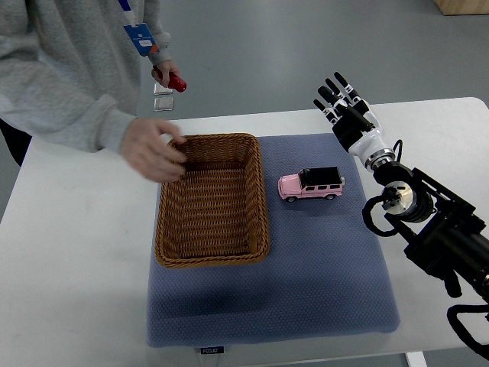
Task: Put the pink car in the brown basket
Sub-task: 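Move the right hand over the pink toy car, then lower the right hand and close its fingers around the pink car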
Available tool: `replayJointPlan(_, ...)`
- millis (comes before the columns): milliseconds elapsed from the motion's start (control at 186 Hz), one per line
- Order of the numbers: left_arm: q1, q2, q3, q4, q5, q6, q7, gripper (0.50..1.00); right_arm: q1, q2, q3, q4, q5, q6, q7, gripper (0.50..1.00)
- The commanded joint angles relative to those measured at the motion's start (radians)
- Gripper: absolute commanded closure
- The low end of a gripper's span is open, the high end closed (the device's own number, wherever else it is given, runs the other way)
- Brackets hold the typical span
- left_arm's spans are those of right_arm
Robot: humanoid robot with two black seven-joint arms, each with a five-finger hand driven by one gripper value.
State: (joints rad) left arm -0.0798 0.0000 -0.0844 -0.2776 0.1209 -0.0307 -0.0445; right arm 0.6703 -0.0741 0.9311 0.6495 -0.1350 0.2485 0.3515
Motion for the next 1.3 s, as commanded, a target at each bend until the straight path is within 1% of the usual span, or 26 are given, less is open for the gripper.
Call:
replayJointPlan(0,0.000,0.000,0.003,0.000,0.000,0.000,0.000,0.500,0.000,0.001,0.000,0.001,0.000,0.000,0.000,0.587)
replayJointPlan(102,0.000,0.000,0.000,0.002,-0.001,0.002,-0.006,0.500,0.006,-0.003,-0.002,0.001,-0.017,0.005,-0.003,0.587)
replayJointPlan(188,0.000,0.000,0.000,0.002,0.000,0.002,-0.011,0.500,0.034,-0.027,-0.020,0.002,-0.103,0.017,-0.009,0.589)
replayJointPlan(269,0.000,0.000,0.000,0.002,-0.001,0.002,-0.011,0.500,0.074,-0.090,-0.100,0.009,-0.270,0.018,-0.011,0.589)
replayJointPlan(355,0.000,0.000,0.000,0.002,-0.001,0.002,-0.011,0.500,0.152,-0.159,-0.226,0.010,-0.477,0.021,-0.013,0.589)
replayJointPlan(415,0.000,0.000,0.000,0.002,-0.001,0.002,-0.009,0.500,0.207,-0.205,-0.330,0.019,-0.614,0.043,-0.025,0.587)
replayJointPlan(490,0.000,0.000,0.000,0.002,0.000,0.002,-0.008,0.500,0.288,-0.283,-0.476,0.084,-0.776,0.080,-0.052,0.587)
replayJointPlan(544,0.000,0.000,0.000,0.002,0.000,0.000,-0.009,0.500,0.342,-0.351,-0.592,0.180,-0.880,0.106,-0.095,0.589)
replayJointPlan(587,0.000,0.000,0.000,0.002,0.000,0.000,-0.009,0.500,0.342,-0.351,-0.592,0.180,-0.880,0.106,-0.095,0.589)
replayJointPlan(592,0.000,0.000,0.000,0.002,0.000,0.002,-0.008,0.500,0.371,-0.393,-0.673,0.259,-0.937,0.121,-0.129,0.587)
replayJointPlan(598,0.000,0.000,0.000,0.002,0.000,0.002,-0.008,0.500,0.371,-0.394,-0.673,0.260,-0.937,0.121,-0.129,0.587)
replayJointPlan(608,0.000,0.000,0.000,0.002,0.000,0.002,-0.008,0.500,0.388,-0.407,-0.709,0.295,-0.953,0.130,-0.140,0.587)
replayJointPlan(651,0.000,0.000,0.000,0.002,0.000,0.000,-0.008,0.500,0.420,-0.421,-0.764,0.340,-0.960,0.143,-0.157,0.587)
replayJointPlan(684,0.000,0.000,0.000,0.002,0.000,0.002,-0.008,0.500,0.434,-0.426,-0.795,0.354,-0.968,0.147,-0.167,0.587)
replayJointPlan(791,0.000,0.000,0.000,0.002,0.000,0.002,-0.008,0.500,0.434,-0.424,-0.833,0.352,-0.979,0.143,-0.200,0.587)
replayJointPlan(904,0.000,0.000,0.000,0.002,0.000,0.002,-0.006,0.500,0.420,-0.417,-0.833,0.351,-0.980,0.126,-0.201,0.587)
replayJointPlan(1039,0.000,0.000,0.000,0.002,-0.001,0.002,-0.006,0.500,0.400,-0.391,-0.834,0.322,-0.983,0.071,-0.201,0.587)
replayJointPlan(1292,0.000,0.000,0.000,0.003,-0.001,0.002,-0.006,0.500,0.373,-0.366,-0.836,0.275,-1.049,0.045,-0.201,0.589)
